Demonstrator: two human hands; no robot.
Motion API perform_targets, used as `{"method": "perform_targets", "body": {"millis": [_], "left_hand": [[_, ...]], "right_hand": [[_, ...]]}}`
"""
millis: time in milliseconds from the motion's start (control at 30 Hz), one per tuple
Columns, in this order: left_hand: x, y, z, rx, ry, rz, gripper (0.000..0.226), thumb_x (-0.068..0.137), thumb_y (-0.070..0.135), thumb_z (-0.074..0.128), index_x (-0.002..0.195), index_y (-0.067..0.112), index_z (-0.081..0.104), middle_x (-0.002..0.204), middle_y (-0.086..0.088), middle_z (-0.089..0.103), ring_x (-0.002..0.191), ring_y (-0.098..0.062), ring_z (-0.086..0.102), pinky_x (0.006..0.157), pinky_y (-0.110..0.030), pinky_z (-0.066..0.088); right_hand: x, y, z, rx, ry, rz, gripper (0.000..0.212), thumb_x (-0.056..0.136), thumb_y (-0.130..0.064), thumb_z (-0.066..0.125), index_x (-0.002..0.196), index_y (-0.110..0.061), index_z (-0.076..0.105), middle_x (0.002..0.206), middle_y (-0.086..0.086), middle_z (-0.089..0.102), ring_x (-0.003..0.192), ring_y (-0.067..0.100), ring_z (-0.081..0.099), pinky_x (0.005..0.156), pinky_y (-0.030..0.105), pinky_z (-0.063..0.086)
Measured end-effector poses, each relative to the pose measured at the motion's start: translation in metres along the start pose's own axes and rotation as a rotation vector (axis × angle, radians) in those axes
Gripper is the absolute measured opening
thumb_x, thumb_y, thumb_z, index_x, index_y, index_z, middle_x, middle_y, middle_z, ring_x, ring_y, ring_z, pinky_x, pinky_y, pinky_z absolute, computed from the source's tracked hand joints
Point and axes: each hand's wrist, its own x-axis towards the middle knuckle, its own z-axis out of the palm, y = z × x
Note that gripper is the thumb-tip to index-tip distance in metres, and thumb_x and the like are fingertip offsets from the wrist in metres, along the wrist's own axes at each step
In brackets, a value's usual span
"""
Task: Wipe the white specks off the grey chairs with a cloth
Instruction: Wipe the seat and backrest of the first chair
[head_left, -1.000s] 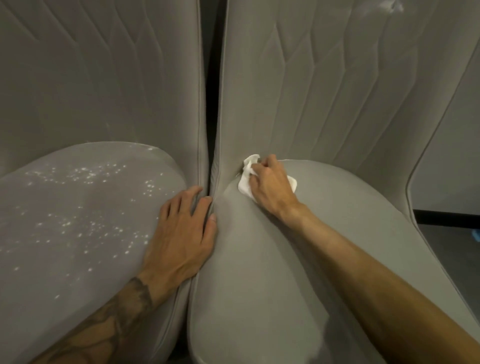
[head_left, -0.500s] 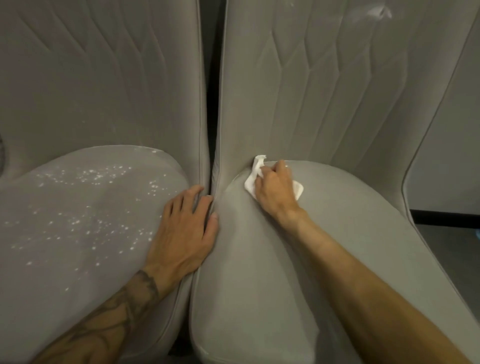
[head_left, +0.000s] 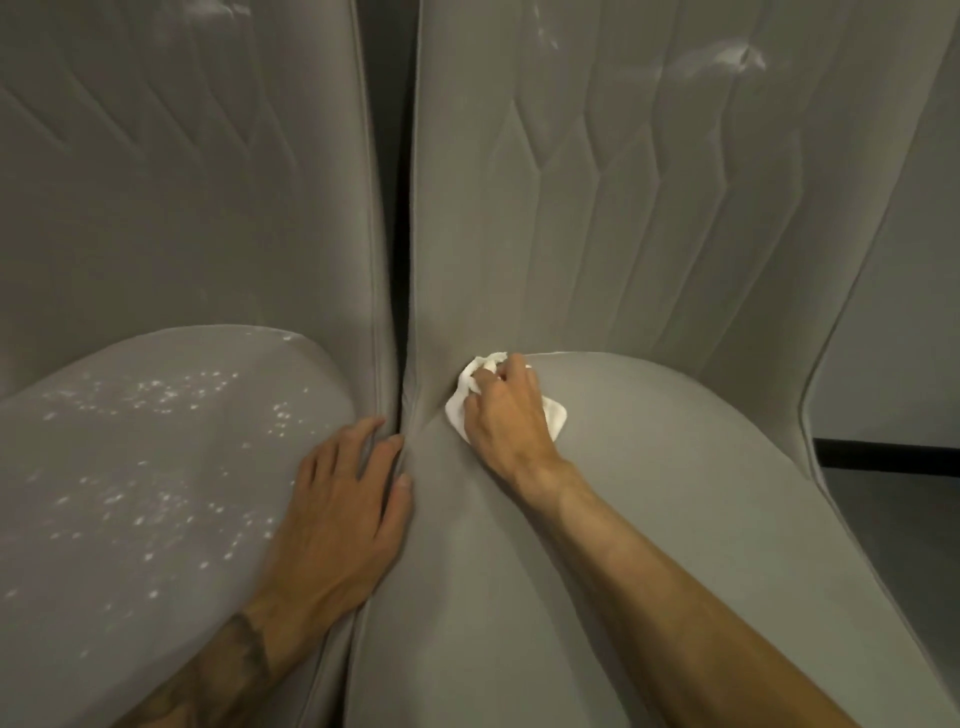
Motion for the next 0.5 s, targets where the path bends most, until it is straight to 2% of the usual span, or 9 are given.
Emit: {"method": "perform_targets", "body": {"millis": [67,167,267,367,433,500], "left_hand": [[0.001,-0.003,0.004,0.002,0.003,-0.001,0.051,0.103,0.042,0.033,0.134,0.012,0.060,0.147,-0.016,0.050,0.132,-0.035,0.051,0.112,-0.051,0.040],[-0.001,-0.005,0.006,-0.014,0.017,0.003,0.053,0.103,0.044,0.031,0.136,0.013,0.059,0.148,-0.017,0.051,0.132,-0.036,0.052,0.112,-0.052,0.041],[-0.001,-0.003,0.003,-0.009,-0.016,0.009,0.055,0.103,0.045,0.027,0.138,0.015,0.058,0.151,-0.015,0.048,0.136,-0.034,0.049,0.115,-0.050,0.038],[-0.002,-0.002,-0.001,0.014,-0.040,0.012,0.057,0.102,0.046,0.024,0.136,0.016,0.059,0.151,-0.015,0.049,0.136,-0.034,0.049,0.115,-0.050,0.038],[0.003,0.002,-0.004,0.052,-0.003,0.028,0.052,0.102,0.042,0.028,0.127,0.013,0.063,0.143,-0.018,0.055,0.128,-0.036,0.056,0.108,-0.051,0.045],[0.018,0.010,-0.005,0.068,0.074,0.049,0.046,0.101,0.038,0.034,0.124,0.011,0.063,0.136,-0.017,0.058,0.120,-0.036,0.060,0.100,-0.050,0.049]], "right_hand": [[-0.012,-0.014,0.008,0.034,-0.002,-0.052,0.024,0.090,-0.015,0.049,0.105,-0.008,0.066,0.112,0.017,0.052,0.102,0.035,0.049,0.082,0.039,0.045],[-0.034,-0.024,0.006,0.055,-0.046,-0.156,0.023,0.092,-0.015,0.049,0.103,-0.003,0.065,0.110,0.020,0.051,0.099,0.036,0.048,0.086,0.042,0.042],[-0.048,-0.027,-0.006,0.150,-0.095,-0.176,0.023,0.096,-0.019,0.047,0.107,-0.006,0.062,0.114,0.014,0.048,0.104,0.029,0.048,0.088,0.034,0.040],[-0.054,-0.020,-0.022,0.241,-0.200,-0.212,0.022,0.099,-0.021,0.046,0.098,-0.007,0.062,0.108,0.006,0.046,0.103,0.022,0.048,0.087,0.025,0.036],[-0.048,-0.014,-0.029,0.250,-0.192,-0.169,0.025,0.101,-0.023,0.042,0.107,-0.009,0.063,0.111,0.004,0.047,0.107,0.018,0.047,0.092,0.027,0.037],[-0.036,-0.008,-0.035,0.287,-0.106,-0.058,0.025,0.101,-0.025,0.040,0.110,-0.014,0.062,0.110,0.002,0.047,0.108,0.014,0.047,0.091,0.028,0.038]]}}
